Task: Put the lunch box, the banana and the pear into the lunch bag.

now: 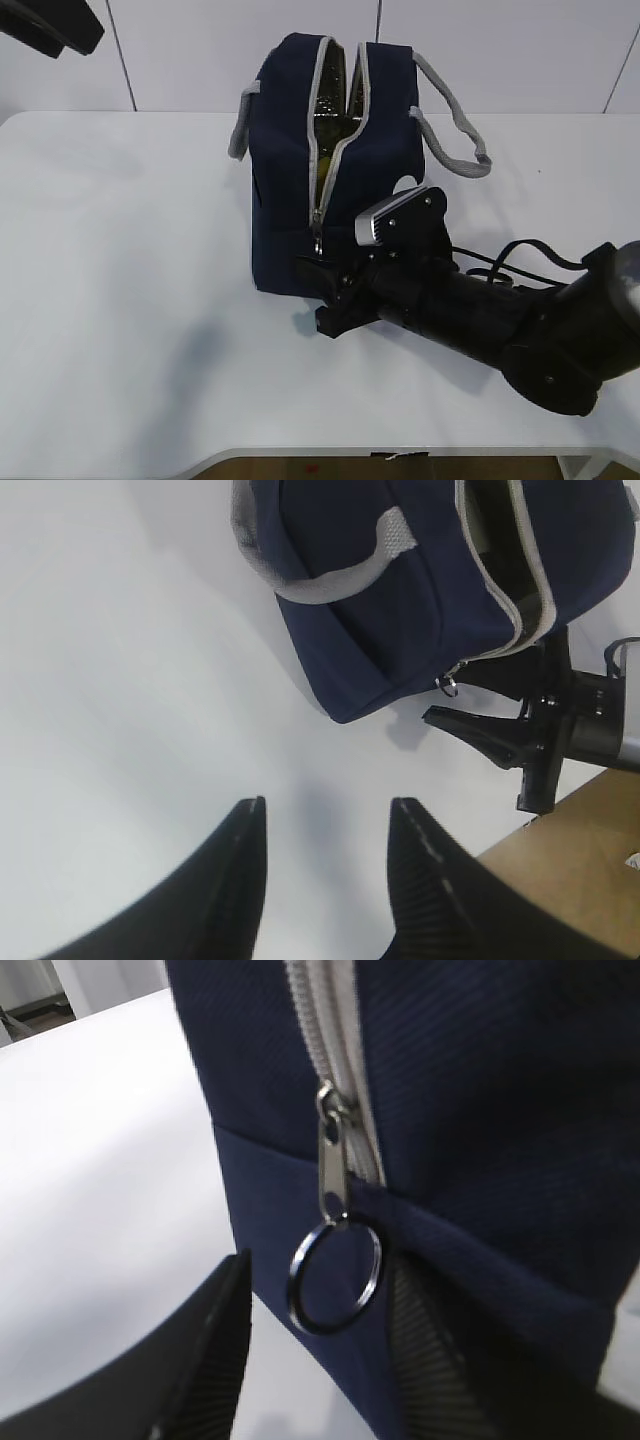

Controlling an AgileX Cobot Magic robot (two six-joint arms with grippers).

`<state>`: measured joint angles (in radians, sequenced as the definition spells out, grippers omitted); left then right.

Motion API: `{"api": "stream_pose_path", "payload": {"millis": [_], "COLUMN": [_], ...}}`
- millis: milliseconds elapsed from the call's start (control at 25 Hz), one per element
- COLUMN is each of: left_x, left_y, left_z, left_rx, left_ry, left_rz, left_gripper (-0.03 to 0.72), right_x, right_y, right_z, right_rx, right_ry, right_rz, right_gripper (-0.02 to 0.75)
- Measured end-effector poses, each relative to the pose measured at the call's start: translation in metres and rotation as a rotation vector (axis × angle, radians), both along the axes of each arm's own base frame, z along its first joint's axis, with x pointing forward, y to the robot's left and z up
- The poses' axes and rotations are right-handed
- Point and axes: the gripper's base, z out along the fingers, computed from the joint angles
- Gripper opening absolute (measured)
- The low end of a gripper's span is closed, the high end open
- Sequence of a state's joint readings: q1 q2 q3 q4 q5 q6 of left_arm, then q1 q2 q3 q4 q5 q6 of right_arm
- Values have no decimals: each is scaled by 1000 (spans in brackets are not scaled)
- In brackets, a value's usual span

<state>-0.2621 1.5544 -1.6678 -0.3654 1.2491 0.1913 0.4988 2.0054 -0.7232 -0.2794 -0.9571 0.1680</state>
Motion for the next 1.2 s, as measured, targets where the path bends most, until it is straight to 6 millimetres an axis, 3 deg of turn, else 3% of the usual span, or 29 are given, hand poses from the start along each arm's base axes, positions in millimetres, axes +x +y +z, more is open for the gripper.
{"api": "stream_pose_path", "payload": {"millis": [840,1200], "left_x": [0,0], "left_y": [0,-1], "left_z": [0,0], "left_rx": [0,-6], "left_ry": [0,2], "left_rz": [0,-1], "left_gripper": [308,308], "right_x": [1,2], "right_y": [5,4], "right_z": [2,2], "right_rx": [-14,-6], "right_ry": [-19,-15], "right_rz": [52,31], "right_gripper": [361,241]}}
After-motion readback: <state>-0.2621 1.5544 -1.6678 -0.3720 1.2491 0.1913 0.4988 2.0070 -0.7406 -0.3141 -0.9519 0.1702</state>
